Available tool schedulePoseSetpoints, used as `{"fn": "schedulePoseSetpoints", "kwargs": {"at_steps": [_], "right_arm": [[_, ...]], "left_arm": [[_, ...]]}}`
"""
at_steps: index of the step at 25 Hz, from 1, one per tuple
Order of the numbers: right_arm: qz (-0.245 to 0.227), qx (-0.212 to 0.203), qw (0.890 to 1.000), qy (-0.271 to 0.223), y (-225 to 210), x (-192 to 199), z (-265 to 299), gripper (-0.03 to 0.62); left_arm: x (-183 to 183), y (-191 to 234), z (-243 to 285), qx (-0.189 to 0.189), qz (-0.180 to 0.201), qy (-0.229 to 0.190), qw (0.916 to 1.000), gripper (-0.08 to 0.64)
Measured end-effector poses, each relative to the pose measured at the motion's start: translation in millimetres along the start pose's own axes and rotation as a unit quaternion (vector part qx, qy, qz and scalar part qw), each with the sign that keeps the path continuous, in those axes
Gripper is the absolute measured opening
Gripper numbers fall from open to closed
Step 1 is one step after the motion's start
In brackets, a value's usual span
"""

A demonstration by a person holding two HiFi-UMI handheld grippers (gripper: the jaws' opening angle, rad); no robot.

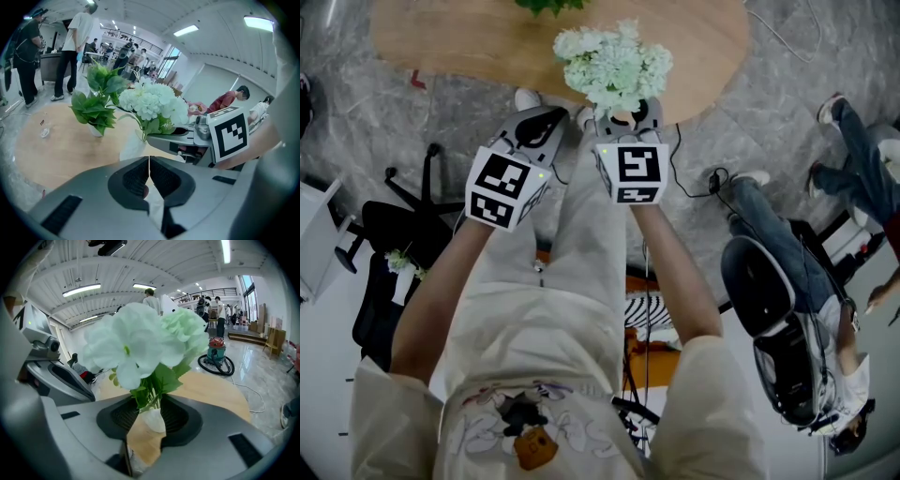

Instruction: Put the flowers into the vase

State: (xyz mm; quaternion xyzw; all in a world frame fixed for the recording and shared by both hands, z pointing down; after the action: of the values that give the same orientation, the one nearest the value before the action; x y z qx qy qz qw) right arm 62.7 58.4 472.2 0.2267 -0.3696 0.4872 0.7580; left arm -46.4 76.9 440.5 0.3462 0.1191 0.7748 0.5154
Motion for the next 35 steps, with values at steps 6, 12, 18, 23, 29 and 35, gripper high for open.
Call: {"fn": "schedulePoseSetpoints", "kwargs": {"at_steps": [6,12,18,23,29,35], "right_arm": [[0.007,-0.003,1.000,0.015,1,7,0,0.128],[-0.006,-0.029,0.999,0.031,5,6,3,0.157],[-0.017,-0.037,0.998,0.039,2,-1,0,0.164],[-0.015,-0.049,0.998,0.044,6,-3,6,0.164],[-0.020,-0.052,0.998,0.042,15,3,1,0.164],[-0.045,-0.064,0.996,0.047,9,4,1,0.164]], "left_arm": [[5,-6,0,0.002,0.003,0.001,1.0000,0.011],[7,-8,0,0.003,0.003,0.002,1.0000,0.011],[5,-7,0,0.001,0.002,0.002,1.0000,0.011],[4,-2,2,0.001,-0.002,0.002,1.0000,0.011],[5,2,8,-0.016,0.037,-0.008,0.9992,0.012],[-7,15,29,-0.019,0.104,-0.002,0.9944,0.079]]}}
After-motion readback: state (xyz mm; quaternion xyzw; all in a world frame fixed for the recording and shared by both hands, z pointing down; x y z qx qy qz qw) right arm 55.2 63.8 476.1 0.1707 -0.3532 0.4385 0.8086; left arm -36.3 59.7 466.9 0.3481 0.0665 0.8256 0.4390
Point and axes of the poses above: the fingertips, and each gripper's own axes: z forward along the fingers, y to its left, x out of its underside, the point moved 5 cm from there along -z, backward along the fingers, and after that the axes turned 15 degrees about -z, right-handed, at the moved point
